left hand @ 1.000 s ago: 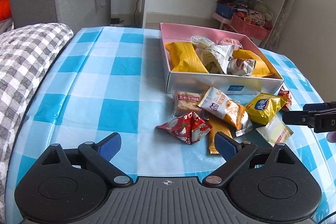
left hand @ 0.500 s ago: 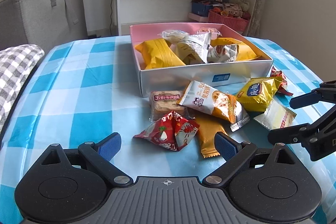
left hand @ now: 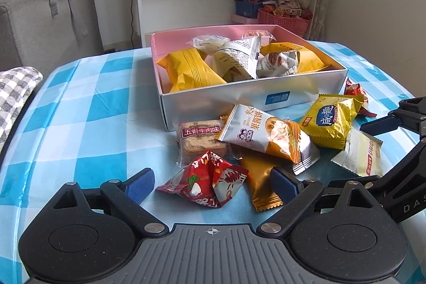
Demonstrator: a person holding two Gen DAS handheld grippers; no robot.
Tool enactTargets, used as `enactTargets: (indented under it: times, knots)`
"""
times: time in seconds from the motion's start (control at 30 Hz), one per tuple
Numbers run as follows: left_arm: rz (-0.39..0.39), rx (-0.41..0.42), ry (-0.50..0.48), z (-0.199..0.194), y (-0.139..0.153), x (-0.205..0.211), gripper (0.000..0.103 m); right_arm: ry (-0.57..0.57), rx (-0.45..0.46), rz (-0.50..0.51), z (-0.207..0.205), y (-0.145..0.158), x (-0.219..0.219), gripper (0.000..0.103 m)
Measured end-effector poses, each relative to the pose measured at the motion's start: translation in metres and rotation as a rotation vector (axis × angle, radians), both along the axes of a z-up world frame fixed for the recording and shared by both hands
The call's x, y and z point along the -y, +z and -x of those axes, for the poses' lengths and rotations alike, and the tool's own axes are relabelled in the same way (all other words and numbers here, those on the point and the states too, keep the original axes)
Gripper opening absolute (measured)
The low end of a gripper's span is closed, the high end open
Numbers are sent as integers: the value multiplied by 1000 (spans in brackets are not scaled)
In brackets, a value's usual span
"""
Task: Organize snacks
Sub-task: 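Grasp the red candy pack with the left gripper while the right grasps the white paper pack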
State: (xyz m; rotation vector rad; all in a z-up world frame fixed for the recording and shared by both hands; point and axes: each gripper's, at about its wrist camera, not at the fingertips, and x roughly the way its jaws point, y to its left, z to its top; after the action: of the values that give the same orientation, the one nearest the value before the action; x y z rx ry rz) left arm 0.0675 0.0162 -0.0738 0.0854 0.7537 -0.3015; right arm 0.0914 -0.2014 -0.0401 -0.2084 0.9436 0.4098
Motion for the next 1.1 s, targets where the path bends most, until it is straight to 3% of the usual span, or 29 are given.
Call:
enactTargets:
  times: [0.2,0.33,0.6,1.1]
  knots:
    - [8,0,-4,0,2,0,80,-14,13,-5,-3,3,4,87]
    - [-1,-2,6,0,5,-1,58,-22,19,-7,-6,5,5,79]
    - [-8,-10,3,1,9,-2,52,-8,30,12,-6,10,2,64]
    - [4,-28,14,-2,21,-6,41,-24,27,-23,-5,23,6,63]
